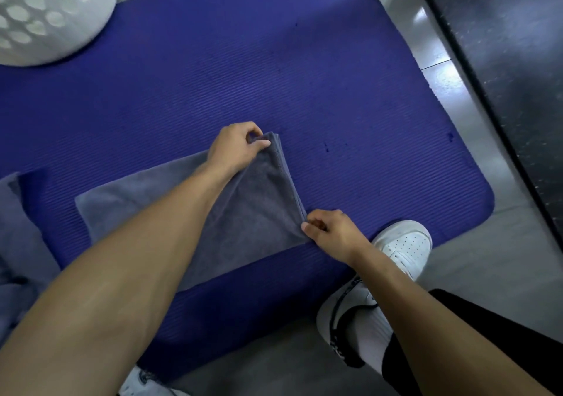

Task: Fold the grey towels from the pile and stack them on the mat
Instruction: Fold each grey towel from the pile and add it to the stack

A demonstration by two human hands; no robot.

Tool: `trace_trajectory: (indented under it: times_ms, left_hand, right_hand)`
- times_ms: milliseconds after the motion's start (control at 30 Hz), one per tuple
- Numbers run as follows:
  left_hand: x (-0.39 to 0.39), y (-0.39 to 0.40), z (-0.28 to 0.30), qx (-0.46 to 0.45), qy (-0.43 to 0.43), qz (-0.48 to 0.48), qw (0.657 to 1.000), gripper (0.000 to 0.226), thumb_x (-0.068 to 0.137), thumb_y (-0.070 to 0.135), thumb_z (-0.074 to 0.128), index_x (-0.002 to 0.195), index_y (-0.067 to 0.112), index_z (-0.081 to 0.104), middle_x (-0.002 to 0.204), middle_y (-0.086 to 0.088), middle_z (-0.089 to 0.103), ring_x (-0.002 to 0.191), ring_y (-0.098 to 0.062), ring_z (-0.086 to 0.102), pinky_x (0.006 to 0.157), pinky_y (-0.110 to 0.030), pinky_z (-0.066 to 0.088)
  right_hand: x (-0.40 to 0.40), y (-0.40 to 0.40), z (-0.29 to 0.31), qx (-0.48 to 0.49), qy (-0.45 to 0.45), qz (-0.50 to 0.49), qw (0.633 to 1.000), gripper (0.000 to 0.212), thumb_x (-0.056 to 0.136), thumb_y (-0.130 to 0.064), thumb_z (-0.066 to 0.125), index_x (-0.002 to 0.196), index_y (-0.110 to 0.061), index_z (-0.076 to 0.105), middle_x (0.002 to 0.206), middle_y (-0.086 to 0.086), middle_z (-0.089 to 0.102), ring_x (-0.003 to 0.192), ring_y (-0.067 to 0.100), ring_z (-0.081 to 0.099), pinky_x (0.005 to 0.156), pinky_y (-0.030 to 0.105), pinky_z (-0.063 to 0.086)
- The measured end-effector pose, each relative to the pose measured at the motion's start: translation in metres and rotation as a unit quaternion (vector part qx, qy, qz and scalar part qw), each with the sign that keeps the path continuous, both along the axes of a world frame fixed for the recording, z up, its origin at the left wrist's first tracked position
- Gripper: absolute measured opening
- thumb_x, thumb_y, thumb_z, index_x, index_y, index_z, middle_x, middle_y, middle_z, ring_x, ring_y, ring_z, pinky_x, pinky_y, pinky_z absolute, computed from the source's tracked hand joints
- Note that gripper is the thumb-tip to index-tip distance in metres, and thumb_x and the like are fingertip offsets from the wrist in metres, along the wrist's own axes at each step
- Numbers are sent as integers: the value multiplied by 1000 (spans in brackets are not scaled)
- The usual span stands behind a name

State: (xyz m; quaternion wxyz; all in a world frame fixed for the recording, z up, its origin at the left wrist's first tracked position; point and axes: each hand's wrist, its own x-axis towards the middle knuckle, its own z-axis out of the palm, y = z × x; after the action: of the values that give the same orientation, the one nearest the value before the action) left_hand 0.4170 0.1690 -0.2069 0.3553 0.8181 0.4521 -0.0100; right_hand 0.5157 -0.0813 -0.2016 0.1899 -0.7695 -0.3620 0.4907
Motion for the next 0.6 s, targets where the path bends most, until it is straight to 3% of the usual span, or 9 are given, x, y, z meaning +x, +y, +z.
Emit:
trace_trajectory:
  times_ms: [133,200,333,433,500,600]
  left_hand:
    - [7,2,3,10,25,-58,998,35,90,38,66,124,31,62,99,6,55,100,-15,54,88,-36,47]
    - [14,1,6,15,48,-73,996,32,91,34,66,122,30,63,104,4,50,105,-17,52,90,-38,47]
    - [26,-3,15,30,85,-75,993,13,93,28,64,104,20,64,115,-3,52,117,-22,46,97,-45,46]
    - [19,-5,30,1,58,-53,997,6,94,24,61,97,19,59,105,-1,62,103,-21,56,92,-44,49]
    - [7,-6,46,-12,21,-32,999,4,93,20,62,95,19,59,96,2,64,93,-18,60,83,-36,48]
    - [-17,-5,85,-32,-16,11,999,8,91,21,68,89,20,60,73,13,60,71,-4,56,65,-22,40]
  right_hand:
    - [-2,-3,-1,6,-24,40,999,28,94,-35,58,71,-21,55,66,-6,56,80,18,50,94,42,41]
    - [-3,-5,-1,4,-34,47,998,29,95,-34,58,72,-17,54,69,-5,55,81,17,49,96,39,37]
    - [-2,-4,6,-8,-2,11,1000,28,97,-25,56,73,-11,53,67,-4,52,68,13,46,75,30,40]
    - [1,-7,19,-12,27,-21,999,24,99,-18,53,80,-4,57,74,0,53,67,11,46,63,25,41]
    - [2,-8,29,-2,25,-30,999,23,99,-17,54,80,-6,57,80,-1,53,72,11,47,65,22,40]
    - [2,-8,48,28,13,-27,999,28,100,-19,54,86,6,59,89,6,51,79,16,47,64,16,37]
